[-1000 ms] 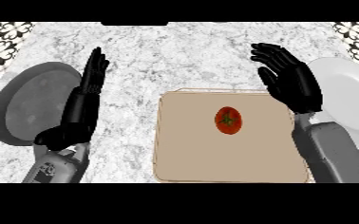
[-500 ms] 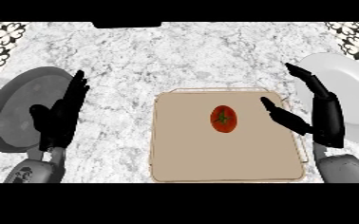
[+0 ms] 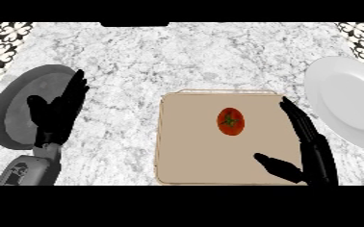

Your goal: Pick the tomato from the tray and place it in the plate

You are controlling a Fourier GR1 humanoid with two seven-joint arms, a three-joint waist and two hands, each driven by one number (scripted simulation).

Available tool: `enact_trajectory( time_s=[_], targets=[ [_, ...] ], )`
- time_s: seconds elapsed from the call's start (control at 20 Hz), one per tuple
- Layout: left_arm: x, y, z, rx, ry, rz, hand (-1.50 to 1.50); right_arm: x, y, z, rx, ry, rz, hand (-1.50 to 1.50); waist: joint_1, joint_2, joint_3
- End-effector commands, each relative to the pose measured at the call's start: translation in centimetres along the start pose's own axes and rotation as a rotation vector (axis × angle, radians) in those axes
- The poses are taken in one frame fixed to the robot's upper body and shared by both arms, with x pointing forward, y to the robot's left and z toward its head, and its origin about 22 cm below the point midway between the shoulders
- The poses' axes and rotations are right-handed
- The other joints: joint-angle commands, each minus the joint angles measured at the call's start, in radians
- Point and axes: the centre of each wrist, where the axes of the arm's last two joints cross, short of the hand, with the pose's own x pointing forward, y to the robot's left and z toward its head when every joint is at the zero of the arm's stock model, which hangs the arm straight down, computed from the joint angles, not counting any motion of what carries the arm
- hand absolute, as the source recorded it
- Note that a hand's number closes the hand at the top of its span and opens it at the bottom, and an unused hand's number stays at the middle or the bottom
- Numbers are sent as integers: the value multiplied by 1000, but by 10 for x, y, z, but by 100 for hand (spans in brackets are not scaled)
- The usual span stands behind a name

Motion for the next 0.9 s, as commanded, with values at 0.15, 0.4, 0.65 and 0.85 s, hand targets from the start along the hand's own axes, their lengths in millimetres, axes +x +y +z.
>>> enact_trajectory(
  time_s=[0.15,0.4,0.65,0.85],
  targets=[
    [-15,11,-6,-16,6,16,0,51,-3,-3,67,68,123,-150,9,1,0],
    [2,8,-17,-21,7,12,0,78,4,-11,200,165,186,-150,12,1,0],
    [1,13,-9,-14,13,-7,0,88,2,-27,262,232,343,-150,15,1,1],
    [-5,3,-2,-12,5,-11,0,95,23,-46,290,294,418,-150,21,2,1]
  ],
)
